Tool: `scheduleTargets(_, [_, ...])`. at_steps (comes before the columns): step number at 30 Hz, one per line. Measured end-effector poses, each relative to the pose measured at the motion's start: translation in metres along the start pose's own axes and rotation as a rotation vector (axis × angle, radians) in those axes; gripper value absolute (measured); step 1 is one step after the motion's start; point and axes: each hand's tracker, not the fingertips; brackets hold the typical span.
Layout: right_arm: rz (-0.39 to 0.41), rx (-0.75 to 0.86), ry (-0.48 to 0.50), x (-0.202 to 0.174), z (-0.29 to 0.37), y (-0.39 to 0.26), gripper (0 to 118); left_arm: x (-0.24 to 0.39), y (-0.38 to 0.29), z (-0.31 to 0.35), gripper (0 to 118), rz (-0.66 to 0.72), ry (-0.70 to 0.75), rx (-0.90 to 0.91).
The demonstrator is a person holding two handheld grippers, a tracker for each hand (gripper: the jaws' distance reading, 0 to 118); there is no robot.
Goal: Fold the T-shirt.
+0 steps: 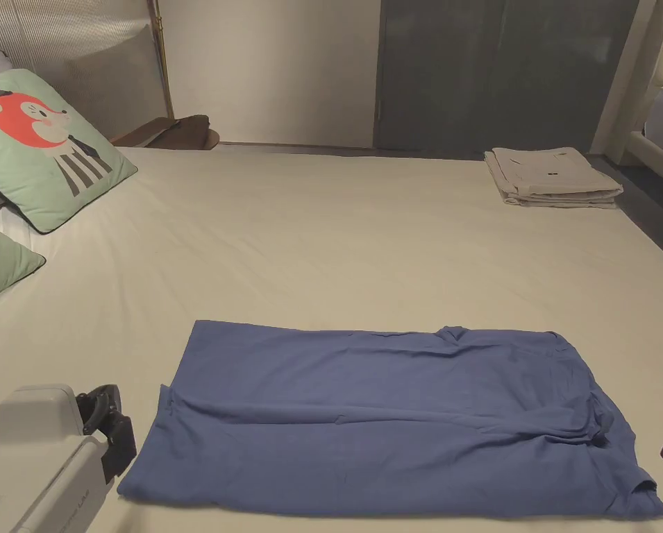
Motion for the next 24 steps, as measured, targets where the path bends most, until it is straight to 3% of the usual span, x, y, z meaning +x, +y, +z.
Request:
scheduleTargets(4, [0.016, -0.023, 0.0, -0.002, -0.004, -0.002, 0, -0.006, -0.003, -0.022, 2, -0.029, -0.005, -0.147])
scheduleTargets(5, [0.013, -0.036, 0.003, -0.001, -0.005, -0.003, 0, -0.009, -0.004, -0.028, 13, -0.014, -0.005, -0.152])
scheduleTargets(6, [0.006, -0.046, 0.008, -0.001, -0.007, -0.003, 0, -0.013, -0.004, -0.039, 41, -0.016, -0.001, -0.196])
scheduleTargets(7, [0.006, -0.051, 0.009, -0.001, -0.008, -0.004, 0, -0.017, -0.003, -0.05, 87, -0.019, -0.001, -0.256])
scheduleTargets(8, [0.009, -0.056, 0.008, -0.002, -0.009, -0.005, 0, -0.022, -0.004, -0.062, 109, 0.003, -0.006, -0.32])
scheduleTargets(10, [0.01, -0.073, 0.014, -0.003, -0.012, -0.008, 0, -0.021, -0.003, -0.071, 105, 0.035, -0.057, -0.452])
scheduleTargets(15, [0.015, -0.115, 0.024, -0.005, -0.014, -0.01, 0, -0.032, -0.026, -0.108, 103, 0.048, 0.021, -0.585])
scheduleTargets(16, [0.019, -0.124, 0.023, -0.006, -0.015, -0.012, 0, -0.032, -0.027, -0.111, 96, 0.063, 0.022, -0.593])
scheduleTargets(19, [0.02, -0.153, 0.022, -0.005, -0.016, -0.015, 0, -0.029, -0.033, -0.114, 57, 0.072, 0.034, -0.605])
scheduleTargets(22, [0.025, -0.178, 0.012, 0.001, -0.022, -0.025, 0, -0.025, -0.039, -0.12, 38, 0.062, 0.042, -0.613])
scheduleTargets(24, [0.022, -0.202, 0.007, 0.007, -0.029, -0.032, 0, -0.022, -0.038, -0.119, 12, 0.064, 0.039, -0.613])
